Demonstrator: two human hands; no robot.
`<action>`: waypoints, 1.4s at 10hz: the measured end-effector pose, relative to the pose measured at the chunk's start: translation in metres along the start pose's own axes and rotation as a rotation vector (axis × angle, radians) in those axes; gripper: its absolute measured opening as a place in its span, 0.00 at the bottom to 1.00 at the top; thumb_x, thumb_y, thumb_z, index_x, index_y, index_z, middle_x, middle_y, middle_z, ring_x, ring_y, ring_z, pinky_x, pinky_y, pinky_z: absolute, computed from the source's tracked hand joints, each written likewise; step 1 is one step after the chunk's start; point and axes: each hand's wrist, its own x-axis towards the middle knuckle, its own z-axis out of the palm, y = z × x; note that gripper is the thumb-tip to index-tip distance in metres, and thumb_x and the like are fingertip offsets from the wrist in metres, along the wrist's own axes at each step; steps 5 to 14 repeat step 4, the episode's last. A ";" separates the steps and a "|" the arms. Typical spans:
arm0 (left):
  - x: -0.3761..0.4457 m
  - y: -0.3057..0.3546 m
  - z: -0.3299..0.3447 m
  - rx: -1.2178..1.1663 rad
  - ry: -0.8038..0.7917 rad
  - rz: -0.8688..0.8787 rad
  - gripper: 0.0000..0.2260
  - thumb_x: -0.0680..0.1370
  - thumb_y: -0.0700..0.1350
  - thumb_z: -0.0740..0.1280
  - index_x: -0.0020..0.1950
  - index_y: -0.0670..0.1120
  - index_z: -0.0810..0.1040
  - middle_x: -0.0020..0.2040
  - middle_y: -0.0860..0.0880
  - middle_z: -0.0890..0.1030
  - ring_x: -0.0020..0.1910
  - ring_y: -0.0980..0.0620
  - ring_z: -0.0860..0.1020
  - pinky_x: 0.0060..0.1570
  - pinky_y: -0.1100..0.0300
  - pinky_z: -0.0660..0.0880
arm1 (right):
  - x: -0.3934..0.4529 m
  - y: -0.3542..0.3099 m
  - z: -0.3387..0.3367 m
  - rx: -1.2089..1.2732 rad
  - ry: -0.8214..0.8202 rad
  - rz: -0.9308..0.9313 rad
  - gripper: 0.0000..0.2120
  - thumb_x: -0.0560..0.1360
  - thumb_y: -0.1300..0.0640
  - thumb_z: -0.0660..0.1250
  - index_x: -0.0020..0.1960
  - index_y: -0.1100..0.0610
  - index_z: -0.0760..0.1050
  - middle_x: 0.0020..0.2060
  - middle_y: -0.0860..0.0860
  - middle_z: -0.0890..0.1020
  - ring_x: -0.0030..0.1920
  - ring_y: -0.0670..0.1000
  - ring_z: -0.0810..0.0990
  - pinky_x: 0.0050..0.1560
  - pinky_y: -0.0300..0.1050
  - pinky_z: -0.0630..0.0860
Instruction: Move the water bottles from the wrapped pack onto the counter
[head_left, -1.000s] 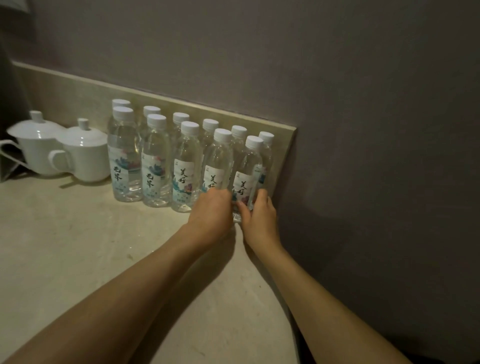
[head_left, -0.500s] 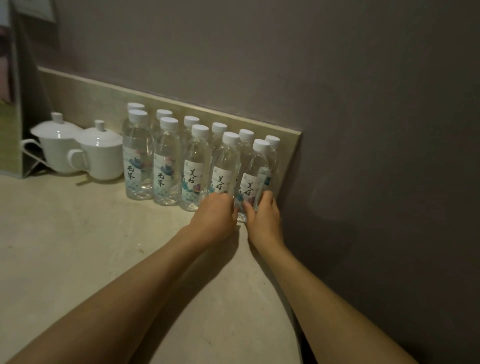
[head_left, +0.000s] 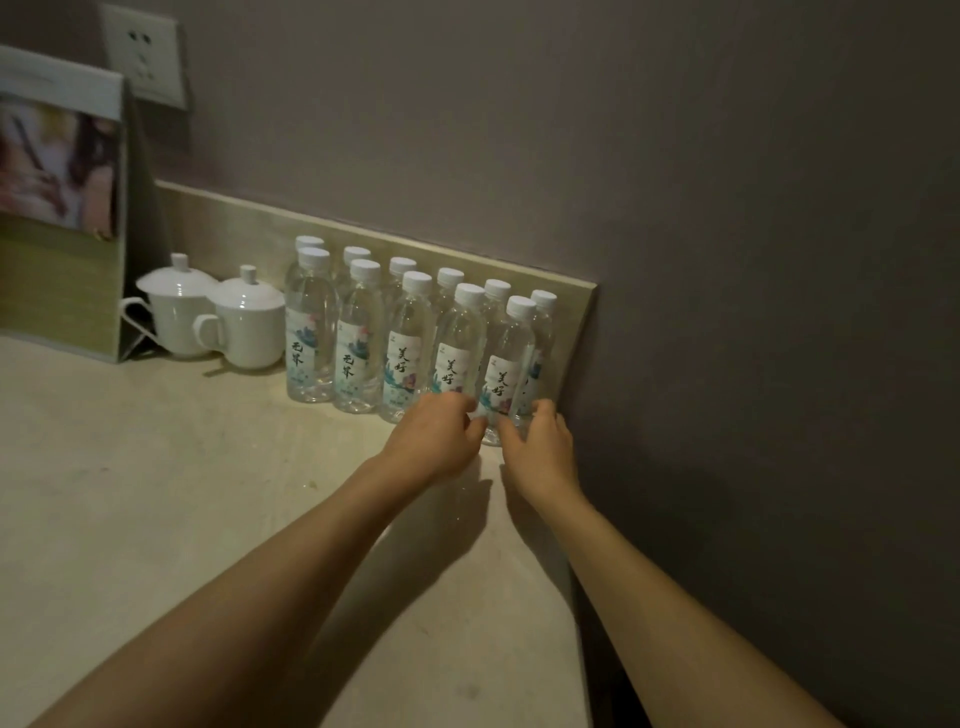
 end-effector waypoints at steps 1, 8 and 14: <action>-0.010 0.007 -0.007 0.006 0.003 -0.004 0.13 0.80 0.49 0.61 0.55 0.43 0.81 0.48 0.45 0.84 0.48 0.46 0.81 0.52 0.49 0.78 | -0.006 -0.004 -0.006 0.022 0.016 -0.020 0.21 0.77 0.48 0.63 0.65 0.59 0.67 0.61 0.57 0.74 0.59 0.58 0.76 0.57 0.55 0.75; -0.023 0.025 -0.041 0.016 0.101 0.075 0.14 0.81 0.46 0.57 0.50 0.42 0.82 0.47 0.44 0.84 0.46 0.46 0.81 0.49 0.48 0.79 | -0.029 -0.030 -0.038 0.103 0.117 -0.065 0.15 0.77 0.51 0.63 0.58 0.59 0.73 0.55 0.56 0.79 0.55 0.57 0.77 0.56 0.53 0.75; -0.023 0.025 -0.041 0.016 0.101 0.075 0.14 0.81 0.46 0.57 0.50 0.42 0.82 0.47 0.44 0.84 0.46 0.46 0.81 0.49 0.48 0.79 | -0.029 -0.030 -0.038 0.103 0.117 -0.065 0.15 0.77 0.51 0.63 0.58 0.59 0.73 0.55 0.56 0.79 0.55 0.57 0.77 0.56 0.53 0.75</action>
